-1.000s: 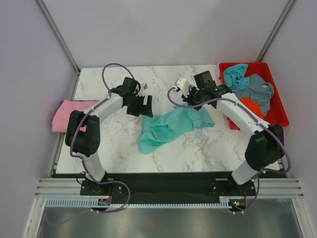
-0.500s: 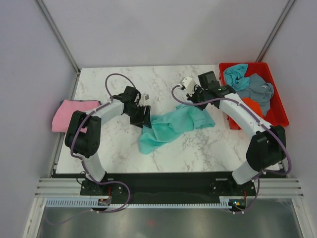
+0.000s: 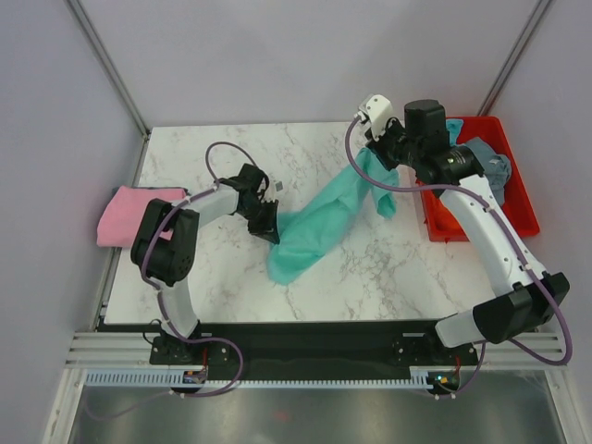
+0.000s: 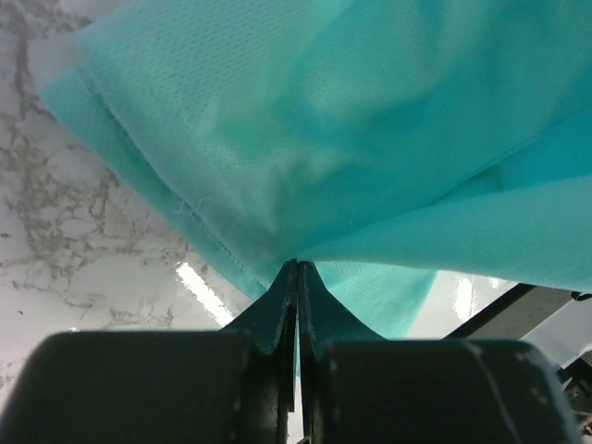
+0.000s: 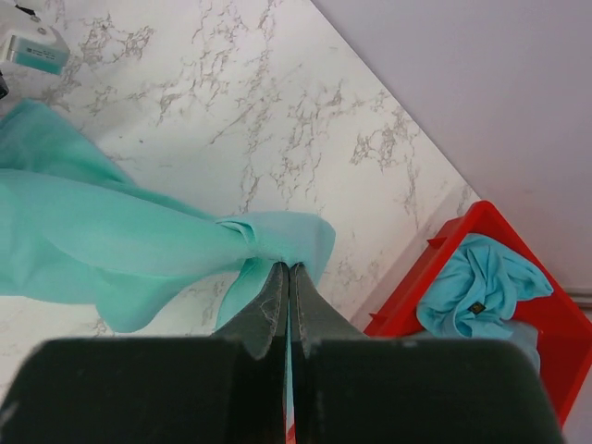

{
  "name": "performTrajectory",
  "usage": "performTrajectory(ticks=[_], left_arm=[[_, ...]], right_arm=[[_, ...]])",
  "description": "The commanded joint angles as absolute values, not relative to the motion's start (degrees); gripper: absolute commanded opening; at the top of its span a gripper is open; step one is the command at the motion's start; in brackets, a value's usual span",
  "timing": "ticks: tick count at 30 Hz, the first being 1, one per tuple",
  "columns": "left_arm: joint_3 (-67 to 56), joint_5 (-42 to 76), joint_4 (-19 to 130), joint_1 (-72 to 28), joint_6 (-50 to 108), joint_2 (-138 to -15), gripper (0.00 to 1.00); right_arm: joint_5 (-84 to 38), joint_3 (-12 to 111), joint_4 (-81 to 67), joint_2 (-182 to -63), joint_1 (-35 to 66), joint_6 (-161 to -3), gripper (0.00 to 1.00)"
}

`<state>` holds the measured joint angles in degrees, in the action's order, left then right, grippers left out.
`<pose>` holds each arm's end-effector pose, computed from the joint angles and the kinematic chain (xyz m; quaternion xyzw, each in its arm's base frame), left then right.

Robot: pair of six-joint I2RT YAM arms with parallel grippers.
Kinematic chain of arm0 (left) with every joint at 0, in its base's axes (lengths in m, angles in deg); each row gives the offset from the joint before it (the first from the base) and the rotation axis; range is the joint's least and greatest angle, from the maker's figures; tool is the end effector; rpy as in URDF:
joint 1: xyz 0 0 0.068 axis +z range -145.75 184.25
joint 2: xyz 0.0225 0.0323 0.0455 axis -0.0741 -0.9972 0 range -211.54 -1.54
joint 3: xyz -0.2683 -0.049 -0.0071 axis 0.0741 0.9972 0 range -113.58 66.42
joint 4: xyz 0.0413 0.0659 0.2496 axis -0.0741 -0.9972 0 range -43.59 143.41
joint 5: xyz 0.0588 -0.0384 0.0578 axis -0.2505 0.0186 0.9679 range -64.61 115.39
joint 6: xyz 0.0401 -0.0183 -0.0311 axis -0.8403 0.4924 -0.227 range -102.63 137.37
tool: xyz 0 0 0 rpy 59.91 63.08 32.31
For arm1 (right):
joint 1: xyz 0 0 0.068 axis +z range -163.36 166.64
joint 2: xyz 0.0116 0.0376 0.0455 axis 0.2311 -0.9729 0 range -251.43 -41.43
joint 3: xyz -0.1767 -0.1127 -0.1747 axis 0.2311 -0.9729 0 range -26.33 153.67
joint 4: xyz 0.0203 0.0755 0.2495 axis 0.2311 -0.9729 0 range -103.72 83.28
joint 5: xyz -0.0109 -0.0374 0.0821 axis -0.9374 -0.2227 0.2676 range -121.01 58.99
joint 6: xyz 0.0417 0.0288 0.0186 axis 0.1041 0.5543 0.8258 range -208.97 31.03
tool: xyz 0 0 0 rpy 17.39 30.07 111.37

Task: Fold and stack the t-shirts
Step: Flatten the tshirt out

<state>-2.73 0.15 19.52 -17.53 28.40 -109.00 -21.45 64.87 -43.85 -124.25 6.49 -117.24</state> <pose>0.3298 -0.1482 0.1594 0.1239 0.9567 -0.2497 0.0839 0.2955 0.1130 0.4180 -0.3884 0.7657 0.0343 0.5115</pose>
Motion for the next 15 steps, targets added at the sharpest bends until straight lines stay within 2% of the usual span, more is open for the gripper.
performTrajectory(ticks=[1,6,7,8,15], left_arm=[[-6.00,-0.37,19.75,-18.16,28.80,-109.38,0.02],[-11.00,2.09,19.04,-17.99,27.92,-103.95,0.02],[-12.67,8.79,17.91,-18.07,24.44,-102.63,0.02],[-15.90,9.73,17.46,-18.16,23.44,-101.57,0.02],[-28.75,16.41,15.00,-18.34,14.67,-95.59,0.02]], right_arm=[[-21.43,65.08,-43.02,-123.78,5.80,-116.04,0.00],[-22.83,65.69,-41.36,-124.31,4.13,-115.78,0.00],[-23.97,65.70,-40.57,-124.57,3.78,-115.69,0.00],[-24.94,65.70,-39.69,-125.09,3.51,-115.69,0.00],[-26.97,75.17,-35.73,-138.44,1.31,-115.25,0.00]])
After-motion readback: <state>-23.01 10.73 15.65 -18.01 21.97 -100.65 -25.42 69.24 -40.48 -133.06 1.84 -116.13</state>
